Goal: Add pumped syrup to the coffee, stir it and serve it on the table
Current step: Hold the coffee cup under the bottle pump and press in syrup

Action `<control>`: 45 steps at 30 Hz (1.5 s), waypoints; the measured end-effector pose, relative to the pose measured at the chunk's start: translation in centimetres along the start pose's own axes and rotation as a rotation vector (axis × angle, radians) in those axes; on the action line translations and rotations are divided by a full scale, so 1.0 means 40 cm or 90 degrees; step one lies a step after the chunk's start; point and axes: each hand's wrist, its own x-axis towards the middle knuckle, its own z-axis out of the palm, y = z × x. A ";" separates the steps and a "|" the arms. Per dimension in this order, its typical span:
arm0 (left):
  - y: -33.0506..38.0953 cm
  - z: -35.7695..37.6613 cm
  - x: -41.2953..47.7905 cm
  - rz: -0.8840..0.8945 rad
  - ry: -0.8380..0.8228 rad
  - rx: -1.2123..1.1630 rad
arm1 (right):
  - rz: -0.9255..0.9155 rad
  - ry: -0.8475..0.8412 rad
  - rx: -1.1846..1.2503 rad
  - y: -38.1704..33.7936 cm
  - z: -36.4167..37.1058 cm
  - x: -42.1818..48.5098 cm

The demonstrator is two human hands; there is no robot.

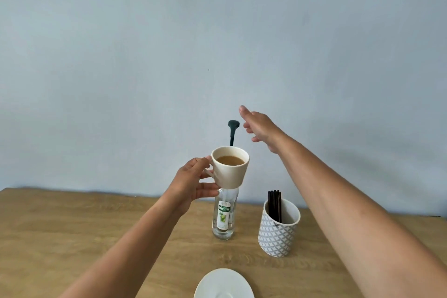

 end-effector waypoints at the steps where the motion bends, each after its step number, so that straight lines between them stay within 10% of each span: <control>1: 0.002 0.001 0.001 0.000 0.000 -0.001 | 0.005 -0.015 -0.018 -0.016 0.007 0.021; 18: 0.026 -0.007 0.061 0.021 0.006 -0.003 | 0.036 -0.146 -0.276 -0.079 0.083 0.164; 45: 0.024 0.003 0.074 0.022 0.031 -0.007 | 0.051 -0.154 -0.286 -0.067 0.095 0.160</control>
